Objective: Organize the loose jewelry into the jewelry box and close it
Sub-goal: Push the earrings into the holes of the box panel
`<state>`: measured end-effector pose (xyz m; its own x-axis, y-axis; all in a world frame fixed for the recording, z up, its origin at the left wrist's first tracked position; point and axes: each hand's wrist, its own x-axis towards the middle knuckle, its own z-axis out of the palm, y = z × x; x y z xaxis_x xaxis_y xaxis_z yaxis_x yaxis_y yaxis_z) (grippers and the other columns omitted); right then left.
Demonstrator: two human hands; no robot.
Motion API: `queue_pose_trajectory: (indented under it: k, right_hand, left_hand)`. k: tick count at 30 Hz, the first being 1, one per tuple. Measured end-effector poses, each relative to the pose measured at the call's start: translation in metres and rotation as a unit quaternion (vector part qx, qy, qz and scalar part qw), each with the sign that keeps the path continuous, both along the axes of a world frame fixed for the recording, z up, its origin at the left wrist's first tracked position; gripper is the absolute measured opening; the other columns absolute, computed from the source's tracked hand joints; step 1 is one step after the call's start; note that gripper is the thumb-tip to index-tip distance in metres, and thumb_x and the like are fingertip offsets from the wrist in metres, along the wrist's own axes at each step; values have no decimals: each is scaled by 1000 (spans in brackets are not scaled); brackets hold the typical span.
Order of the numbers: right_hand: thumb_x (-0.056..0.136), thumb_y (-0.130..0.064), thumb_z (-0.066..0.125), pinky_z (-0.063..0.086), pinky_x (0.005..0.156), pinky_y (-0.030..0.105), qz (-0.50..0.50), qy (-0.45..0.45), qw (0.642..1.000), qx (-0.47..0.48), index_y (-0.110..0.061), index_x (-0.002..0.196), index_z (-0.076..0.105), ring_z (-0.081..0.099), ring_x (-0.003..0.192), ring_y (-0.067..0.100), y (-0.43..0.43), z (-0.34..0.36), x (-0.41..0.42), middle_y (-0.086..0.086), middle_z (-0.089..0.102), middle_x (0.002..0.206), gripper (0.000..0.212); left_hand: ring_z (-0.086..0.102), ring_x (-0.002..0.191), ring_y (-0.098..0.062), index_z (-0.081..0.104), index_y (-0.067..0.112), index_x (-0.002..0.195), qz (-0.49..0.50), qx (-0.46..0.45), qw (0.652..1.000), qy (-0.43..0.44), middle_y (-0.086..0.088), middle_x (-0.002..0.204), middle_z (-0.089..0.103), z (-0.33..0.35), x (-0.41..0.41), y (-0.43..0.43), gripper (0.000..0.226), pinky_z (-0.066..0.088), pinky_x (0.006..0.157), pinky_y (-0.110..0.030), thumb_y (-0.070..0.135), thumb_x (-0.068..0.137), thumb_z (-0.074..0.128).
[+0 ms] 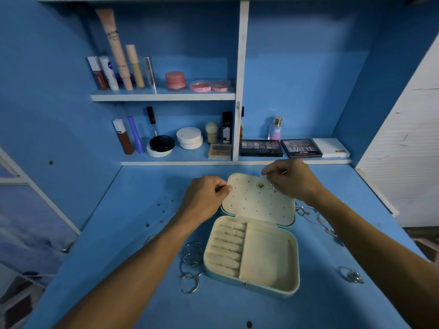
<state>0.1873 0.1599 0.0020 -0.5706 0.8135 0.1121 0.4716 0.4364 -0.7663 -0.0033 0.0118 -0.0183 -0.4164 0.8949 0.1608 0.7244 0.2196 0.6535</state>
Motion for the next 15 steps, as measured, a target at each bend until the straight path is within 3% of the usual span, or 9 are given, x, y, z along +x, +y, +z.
queue_pose_trajectory:
  k: [3, 6, 11, 15]
  right_hand:
    - [92, -9, 64, 53, 70, 18, 12, -54, 995, 78, -22, 92, 78, 63, 64, 0, -5, -8, -4, -14, 69, 73, 19]
    - [91, -9, 66, 52, 85, 22, 36, -79, 985, 148, -20, 95, 80, 64, 82, 9, -8, -15, -5, -7, 75, 94, 18]
    - [88, -7, 67, 50, 79, 21, 30, -50, 976, 208, -19, 95, 80, 66, 81, 12, -12, -16, -7, -4, 76, 97, 19]
    - [87, -5, 68, 55, 77, 27, 32, 5, 973, 227, -17, 97, 80, 64, 75, 11, -24, -11, -23, -2, 75, 95, 20]
  left_hand:
    - [69, 89, -10, 77, 17, 99, 7, -8, 1000, 5, 7, 91, 75, 0, 0, 1, 19, 55, 82, -29, 32, 95, 68]
    - [68, 94, -6, 77, 19, 99, -5, -10, 1000, -1, 10, 99, 76, 1, -5, -3, 14, 53, 84, -25, 28, 95, 67]
    - [63, 85, 8, 76, 25, 94, 4, 30, 1000, -9, 20, 91, 73, 12, -30, -28, 11, 49, 80, -13, 25, 96, 65]
    - [59, 85, 13, 75, 26, 95, 50, 3, 999, 14, 19, 91, 71, 18, -70, -56, 11, 40, 73, -5, 26, 98, 64]
